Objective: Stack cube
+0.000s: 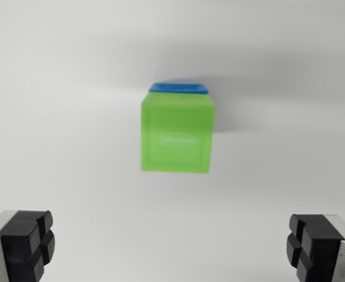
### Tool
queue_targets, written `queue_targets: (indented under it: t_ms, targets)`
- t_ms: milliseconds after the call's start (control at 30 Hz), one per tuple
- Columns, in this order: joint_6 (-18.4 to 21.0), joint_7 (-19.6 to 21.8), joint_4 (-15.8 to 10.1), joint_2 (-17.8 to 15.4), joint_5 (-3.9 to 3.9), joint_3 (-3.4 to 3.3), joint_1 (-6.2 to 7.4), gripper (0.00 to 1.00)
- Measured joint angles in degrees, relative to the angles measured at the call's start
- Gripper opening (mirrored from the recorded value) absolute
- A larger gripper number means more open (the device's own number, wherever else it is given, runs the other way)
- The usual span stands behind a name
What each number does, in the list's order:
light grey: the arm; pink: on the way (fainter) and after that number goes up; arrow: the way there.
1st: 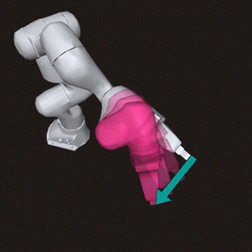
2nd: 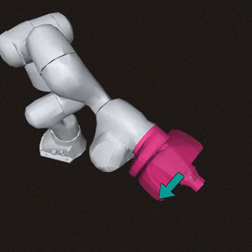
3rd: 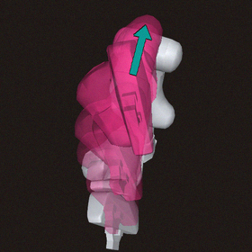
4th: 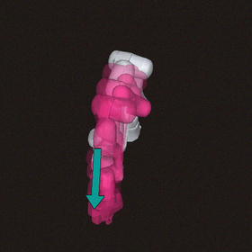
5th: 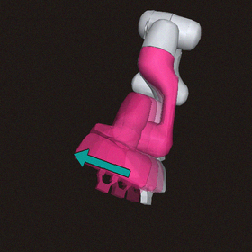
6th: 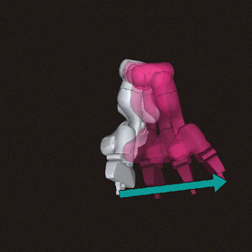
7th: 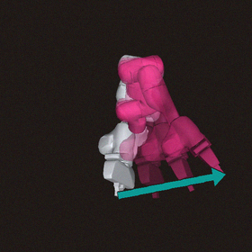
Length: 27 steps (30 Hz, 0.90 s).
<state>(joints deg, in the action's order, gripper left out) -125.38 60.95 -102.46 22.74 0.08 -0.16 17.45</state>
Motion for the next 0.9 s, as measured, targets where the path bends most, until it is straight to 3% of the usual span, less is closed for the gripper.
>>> queue_targets:
  t_ms: [900]
  targets:
    - [12.8, 0.0, 7.6, -5.2, 0.0, 0.0, 0.0, 1.0]
